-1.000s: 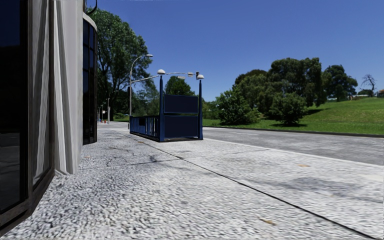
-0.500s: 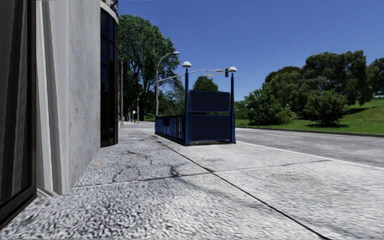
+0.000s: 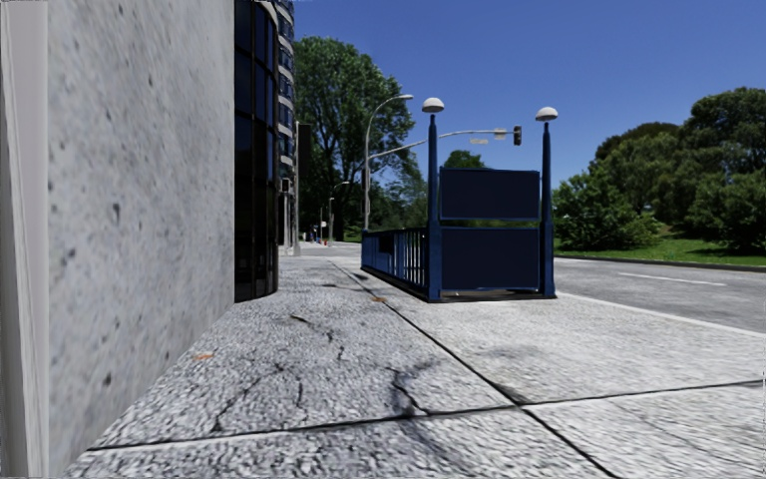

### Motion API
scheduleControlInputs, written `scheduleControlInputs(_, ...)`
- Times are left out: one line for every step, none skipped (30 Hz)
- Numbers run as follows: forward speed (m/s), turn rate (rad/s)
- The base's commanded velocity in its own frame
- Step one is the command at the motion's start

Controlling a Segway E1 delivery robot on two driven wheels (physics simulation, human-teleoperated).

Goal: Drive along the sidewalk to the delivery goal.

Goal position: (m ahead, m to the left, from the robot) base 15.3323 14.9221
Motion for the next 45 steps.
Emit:
scheduleControlInputs(2.00, 0.40)
scheduleControlInputs(2.00, 0.40)
scheduleControlInputs(2.00, 0.40)
scheduleControlInputs(2.00, 0.40)
scheduleControlInputs(2.00, 0.40)
scheduleControlInputs(2.00, 0.40)
scheduleControlInputs(2.00, 0.40)
scheduleControlInputs(2.00, 0.40)
scheduleControlInputs(2.00, 0.40)
scheduleControlInputs(2.00, 0.34)
scheduleControlInputs(2.00, 0.34)
scheduleControlInputs(2.00, 0.27)
scheduleControlInputs(2.00, 0.25)
scheduleControlInputs(2.00, 0.25)
scheduleControlInputs(2.00, 0.25)
scheduleControlInputs(2.00, 0.24)
scheduleControlInputs(2.00, 0.24)
scheduleControlInputs(2.00, 0.00)
scheduleControlInputs(2.00, 0.00)
scheduleControlInputs(2.00, 0.00)
scheduleControlInputs(2.00, 0.00)
scheduleControlInputs(2.00, 0.00)
scheduleControlInputs(2.00, 0.00)
scheduleControlInputs(2.00, 0.00)
scheduleControlInputs(2.00, 0.00)
scheduleControlInputs(2.00, 0.00)
scheduleControlInputs(2.00, 0.00)
scheduleControlInputs(2.00, 0.00)
scheduleControlInputs(2.00, 0.00)
scheduleControlInputs(2.00, 0.00)
scheduleControlInputs(2.00, 0.00)
scheduleControlInputs(2.00, 0.00)
scheduleControlInputs(2.00, 0.00)
scheduleControlInputs(2.00, 0.00)
scheduleControlInputs(2.00, 0.00)
scheduleControlInputs(2.00, 0.00)
scheduleControlInputs(2.00, 0.00)
scheduleControlInputs(2.00, 0.00)
scheduleControlInputs(2.00, 0.00)
scheduleControlInputs(2.00, 0.00)
scheduleControlInputs(2.00, 0.00)
scheduleControlInputs(2.00, 0.00)
scheduleControlInputs(2.00, 0.00)
scheduleControlInputs(2.00, 0.00)
scheduleControlInputs(2.00, 0.00)
